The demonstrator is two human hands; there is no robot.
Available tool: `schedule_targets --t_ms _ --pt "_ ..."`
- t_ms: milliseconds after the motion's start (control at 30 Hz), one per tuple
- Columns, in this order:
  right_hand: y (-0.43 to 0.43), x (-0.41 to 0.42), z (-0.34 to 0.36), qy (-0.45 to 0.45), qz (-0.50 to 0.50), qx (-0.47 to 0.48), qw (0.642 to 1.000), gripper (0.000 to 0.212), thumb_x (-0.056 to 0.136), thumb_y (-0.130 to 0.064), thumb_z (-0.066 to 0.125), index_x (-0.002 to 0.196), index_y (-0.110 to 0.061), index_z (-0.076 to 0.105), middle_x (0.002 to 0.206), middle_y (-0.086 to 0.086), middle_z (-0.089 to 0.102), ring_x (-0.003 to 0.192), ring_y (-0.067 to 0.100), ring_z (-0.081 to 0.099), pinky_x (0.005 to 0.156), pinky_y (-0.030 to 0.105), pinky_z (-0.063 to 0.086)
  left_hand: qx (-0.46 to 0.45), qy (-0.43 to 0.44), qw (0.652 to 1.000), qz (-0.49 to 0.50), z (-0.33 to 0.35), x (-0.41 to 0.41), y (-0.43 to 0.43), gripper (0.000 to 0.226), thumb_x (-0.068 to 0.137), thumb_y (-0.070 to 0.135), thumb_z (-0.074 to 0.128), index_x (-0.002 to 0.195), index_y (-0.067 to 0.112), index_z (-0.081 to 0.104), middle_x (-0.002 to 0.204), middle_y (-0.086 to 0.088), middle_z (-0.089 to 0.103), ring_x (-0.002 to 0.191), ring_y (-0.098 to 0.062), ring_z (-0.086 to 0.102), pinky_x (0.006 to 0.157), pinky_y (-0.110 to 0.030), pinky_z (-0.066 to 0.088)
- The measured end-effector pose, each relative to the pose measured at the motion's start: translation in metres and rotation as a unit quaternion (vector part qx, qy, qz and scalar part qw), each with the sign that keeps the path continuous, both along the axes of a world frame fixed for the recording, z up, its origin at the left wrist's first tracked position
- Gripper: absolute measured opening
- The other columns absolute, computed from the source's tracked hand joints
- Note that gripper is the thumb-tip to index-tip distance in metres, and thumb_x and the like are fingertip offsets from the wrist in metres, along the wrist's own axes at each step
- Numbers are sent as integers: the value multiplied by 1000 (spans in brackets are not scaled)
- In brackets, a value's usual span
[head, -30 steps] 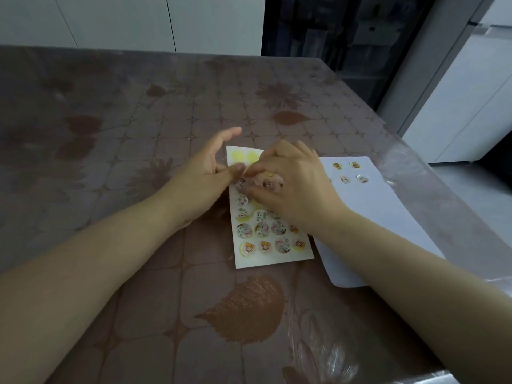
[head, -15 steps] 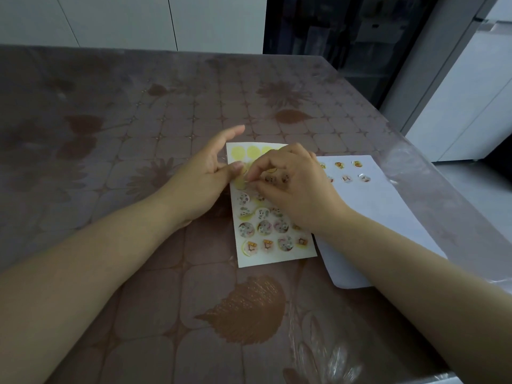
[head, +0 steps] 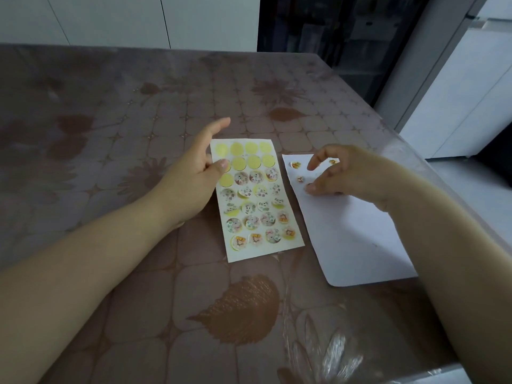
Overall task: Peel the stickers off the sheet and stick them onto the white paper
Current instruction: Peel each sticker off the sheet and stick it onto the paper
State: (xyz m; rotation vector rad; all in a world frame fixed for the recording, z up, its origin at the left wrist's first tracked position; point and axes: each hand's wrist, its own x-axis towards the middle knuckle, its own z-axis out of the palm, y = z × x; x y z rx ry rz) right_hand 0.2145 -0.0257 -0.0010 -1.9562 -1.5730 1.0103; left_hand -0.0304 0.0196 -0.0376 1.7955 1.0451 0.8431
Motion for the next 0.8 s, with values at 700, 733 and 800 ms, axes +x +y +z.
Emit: schedule_targets --t_ms 700,733,800 --pt "2 -13 -6 -108 -43 17 993 37 66 -36 81 69 -22 47 115 4 61 98 25 55 73 30 40 -22 -12 1000 7 8 2 -7 51 100 12 44 139 43 34 101 -16 70 100 -13 67 104 -39 44" --pt "2 -13 -6 -112 -40 27 993 36 69 -34 79 67 -21 46 108 4 63 94 25 57 70 29 40 -24 -14 1000 8 7 2 -7 51 100 12 44 139 44 34 100 -15 70 100 -12 67 105 -39 43" --pt "1 -17 -6 -119 -25 69 990 35 76 -32 74 64 -19 44 73 0 56 67 19 51 57 25 36 -29 -16 999 10 6 2 -6 50 100 13 44 138 44 34 100 -13 70 101 -12 66 105 -39 42"
